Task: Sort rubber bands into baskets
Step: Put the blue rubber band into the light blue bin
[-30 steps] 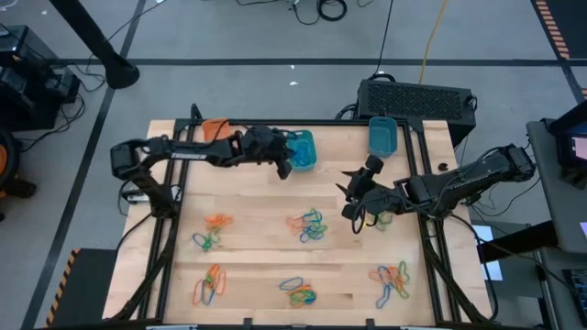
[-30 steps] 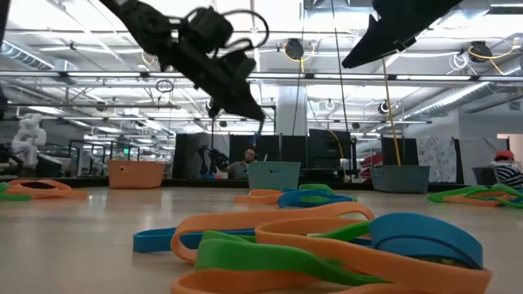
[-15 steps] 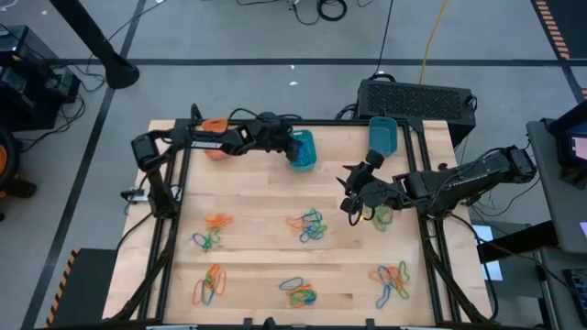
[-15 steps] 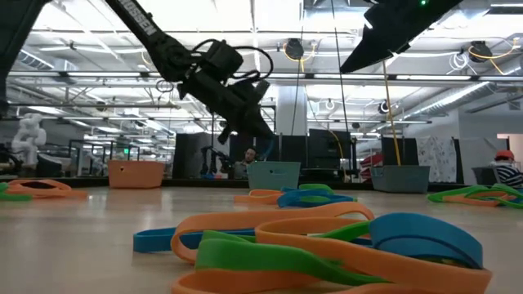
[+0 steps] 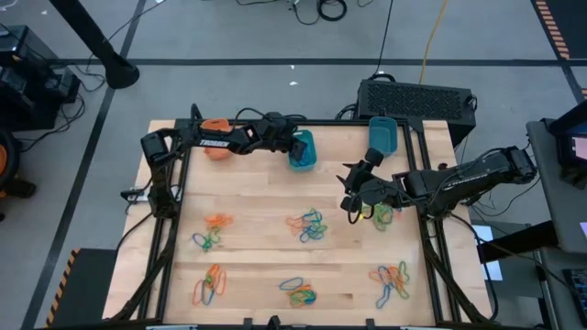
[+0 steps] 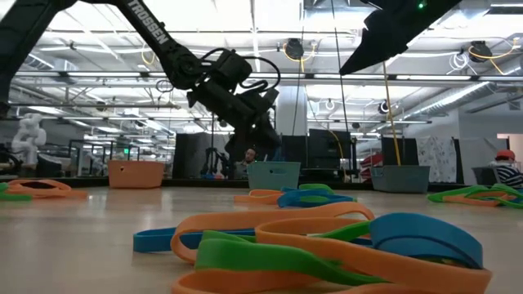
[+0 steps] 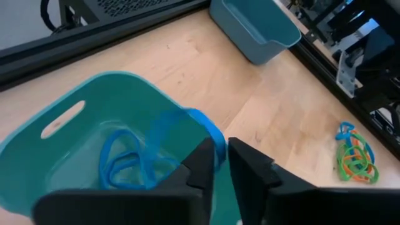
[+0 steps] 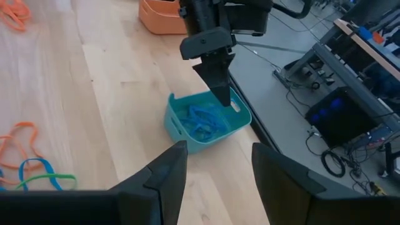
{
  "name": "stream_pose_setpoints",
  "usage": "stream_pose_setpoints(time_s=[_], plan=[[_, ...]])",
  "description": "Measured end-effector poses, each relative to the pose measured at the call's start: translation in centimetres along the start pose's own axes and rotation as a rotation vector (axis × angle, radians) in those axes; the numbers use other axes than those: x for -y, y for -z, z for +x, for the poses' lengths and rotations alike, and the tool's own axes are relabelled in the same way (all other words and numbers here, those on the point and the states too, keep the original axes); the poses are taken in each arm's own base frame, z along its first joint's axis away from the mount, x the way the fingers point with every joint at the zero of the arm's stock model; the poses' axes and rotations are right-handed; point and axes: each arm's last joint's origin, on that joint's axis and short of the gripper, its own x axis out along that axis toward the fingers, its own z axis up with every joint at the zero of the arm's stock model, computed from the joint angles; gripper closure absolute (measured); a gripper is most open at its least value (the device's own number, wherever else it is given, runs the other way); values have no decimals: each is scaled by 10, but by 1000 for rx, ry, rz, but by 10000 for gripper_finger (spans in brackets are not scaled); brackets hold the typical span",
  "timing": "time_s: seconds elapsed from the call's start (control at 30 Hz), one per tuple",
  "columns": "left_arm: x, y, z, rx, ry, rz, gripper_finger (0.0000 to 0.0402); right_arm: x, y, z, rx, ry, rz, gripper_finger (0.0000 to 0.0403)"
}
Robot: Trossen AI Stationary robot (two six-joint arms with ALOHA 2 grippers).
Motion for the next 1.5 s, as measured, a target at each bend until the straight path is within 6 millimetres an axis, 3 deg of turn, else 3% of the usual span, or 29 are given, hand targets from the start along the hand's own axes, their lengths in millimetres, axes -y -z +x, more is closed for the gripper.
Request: stream_pose_setpoints(time_s=[0.23, 0.43, 0.57, 0.83, 1.0, 1.23, 1.5], plan=[[-4, -2, -1, 1, -6, -6, 275, 0, 0, 0, 0, 0, -18, 232], [-10, -10, -17, -44, -18, -36, 268, 0, 0, 0, -1, -1, -18, 232], [-2, -15, -37, -96, 0, 7, 268, -2, 0, 0, -5, -54, 1, 232], [58, 3, -70, -219, 84, 261, 268, -9, 3, -2, -64, -314, 97, 232], [98, 28, -81, -192, 157, 408, 268, -12, 6, -12, -270, -612, 227, 232], [153, 81, -86, -92, 279, 569, 268, -20, 12, -50, -716, -791, 406, 232], [201, 121, -103, 101, 525, 771, 268, -46, 20, -94, -919, -795, 555, 232]])
